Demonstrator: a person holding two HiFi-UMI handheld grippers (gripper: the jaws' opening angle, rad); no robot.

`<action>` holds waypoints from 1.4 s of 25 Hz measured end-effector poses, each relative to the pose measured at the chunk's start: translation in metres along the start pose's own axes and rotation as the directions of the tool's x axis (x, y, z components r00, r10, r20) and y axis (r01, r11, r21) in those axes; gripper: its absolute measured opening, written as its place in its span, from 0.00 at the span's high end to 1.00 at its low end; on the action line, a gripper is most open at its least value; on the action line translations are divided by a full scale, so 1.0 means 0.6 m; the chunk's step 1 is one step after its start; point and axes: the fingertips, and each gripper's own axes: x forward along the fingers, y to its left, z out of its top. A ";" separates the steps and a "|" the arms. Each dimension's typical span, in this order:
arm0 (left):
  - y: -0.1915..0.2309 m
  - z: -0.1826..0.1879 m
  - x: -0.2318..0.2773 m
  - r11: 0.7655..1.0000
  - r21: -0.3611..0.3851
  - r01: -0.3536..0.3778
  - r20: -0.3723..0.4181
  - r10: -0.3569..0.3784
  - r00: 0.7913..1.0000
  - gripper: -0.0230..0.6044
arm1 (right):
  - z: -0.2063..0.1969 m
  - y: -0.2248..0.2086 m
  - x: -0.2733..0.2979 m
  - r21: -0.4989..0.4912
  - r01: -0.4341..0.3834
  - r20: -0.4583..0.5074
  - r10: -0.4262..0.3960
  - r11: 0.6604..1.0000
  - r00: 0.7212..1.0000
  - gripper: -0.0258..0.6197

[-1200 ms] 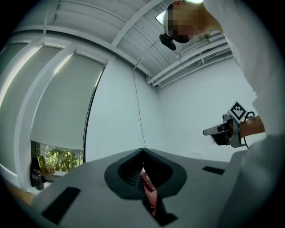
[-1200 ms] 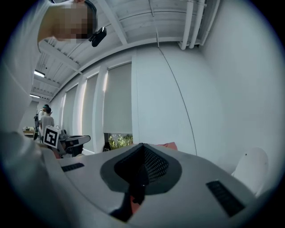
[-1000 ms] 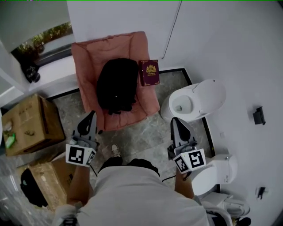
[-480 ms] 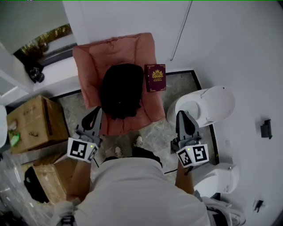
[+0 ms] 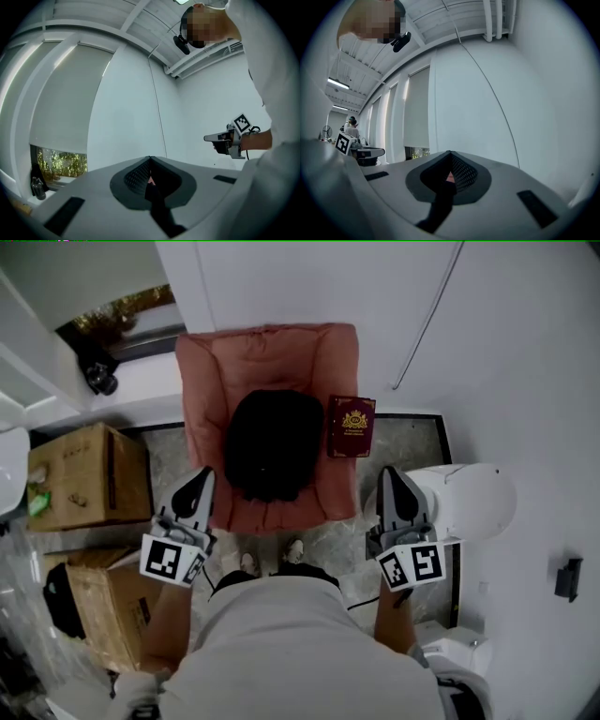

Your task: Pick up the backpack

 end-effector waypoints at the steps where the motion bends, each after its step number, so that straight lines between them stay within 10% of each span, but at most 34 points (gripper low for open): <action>1: 0.005 -0.005 0.004 1.000 -0.002 -0.010 -0.009 0.010 1.000 0.94 | -0.007 -0.002 0.008 0.001 -0.013 -0.015 0.013 1.000 1.000 0.93; 35: 0.101 -0.354 0.211 0.952 -0.290 0.092 -0.152 -0.141 0.978 0.77 | -0.282 0.029 0.096 0.063 -0.174 -0.287 0.185 0.983 0.940 0.93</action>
